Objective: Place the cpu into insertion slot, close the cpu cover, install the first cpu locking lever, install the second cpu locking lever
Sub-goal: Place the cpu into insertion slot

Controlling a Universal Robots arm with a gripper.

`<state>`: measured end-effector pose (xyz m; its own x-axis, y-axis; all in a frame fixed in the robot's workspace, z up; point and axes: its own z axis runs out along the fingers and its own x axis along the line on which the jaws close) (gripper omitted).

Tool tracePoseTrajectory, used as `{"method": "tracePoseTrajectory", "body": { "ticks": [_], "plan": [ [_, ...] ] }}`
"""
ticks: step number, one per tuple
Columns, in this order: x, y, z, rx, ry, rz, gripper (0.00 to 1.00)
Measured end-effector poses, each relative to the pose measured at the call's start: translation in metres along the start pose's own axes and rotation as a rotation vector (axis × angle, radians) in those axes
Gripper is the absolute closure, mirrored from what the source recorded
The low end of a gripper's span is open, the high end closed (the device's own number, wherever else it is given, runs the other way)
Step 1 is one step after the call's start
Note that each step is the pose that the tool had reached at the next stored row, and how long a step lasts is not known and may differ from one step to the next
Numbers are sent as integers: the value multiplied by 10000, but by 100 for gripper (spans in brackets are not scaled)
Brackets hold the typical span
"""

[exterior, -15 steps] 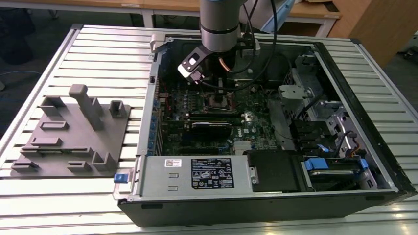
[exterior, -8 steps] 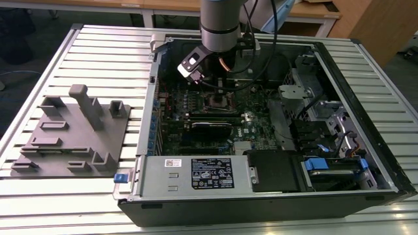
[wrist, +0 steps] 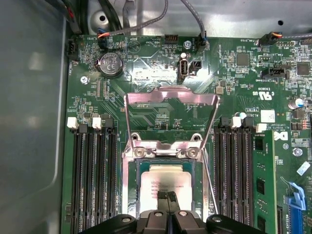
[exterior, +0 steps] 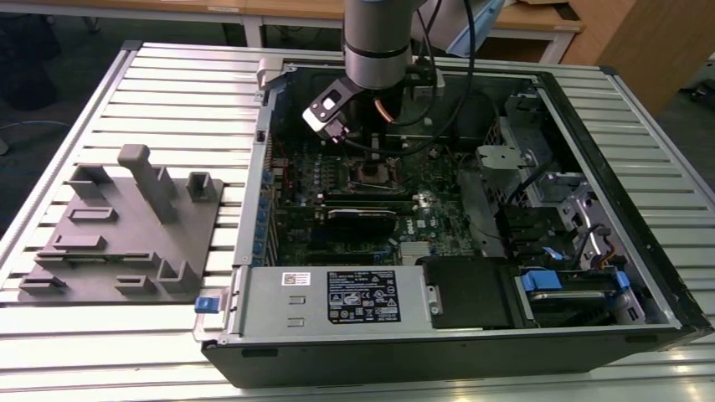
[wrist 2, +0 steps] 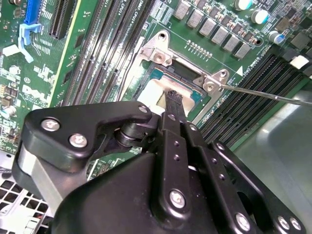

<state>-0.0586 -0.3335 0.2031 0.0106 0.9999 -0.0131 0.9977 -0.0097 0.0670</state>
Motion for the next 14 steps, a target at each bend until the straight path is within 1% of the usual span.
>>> {"method": "tracePoseTrajectory", "body": {
  "ticks": [4,5,6,8,9,12,14],
  "plan": [
    [-1,3,0,6,-2,-2,90],
    [-1,6,0,13,-2,-2,90],
    [0,15,0,34,-4,-1,90],
    [0,16,1,39,-4,-1,90],
    [0,18,1,42,-8,-2,90],
    [0,24,1,91,-55,-5,90],
    [0,24,1,95,-56,-4,90]
  ]
}}
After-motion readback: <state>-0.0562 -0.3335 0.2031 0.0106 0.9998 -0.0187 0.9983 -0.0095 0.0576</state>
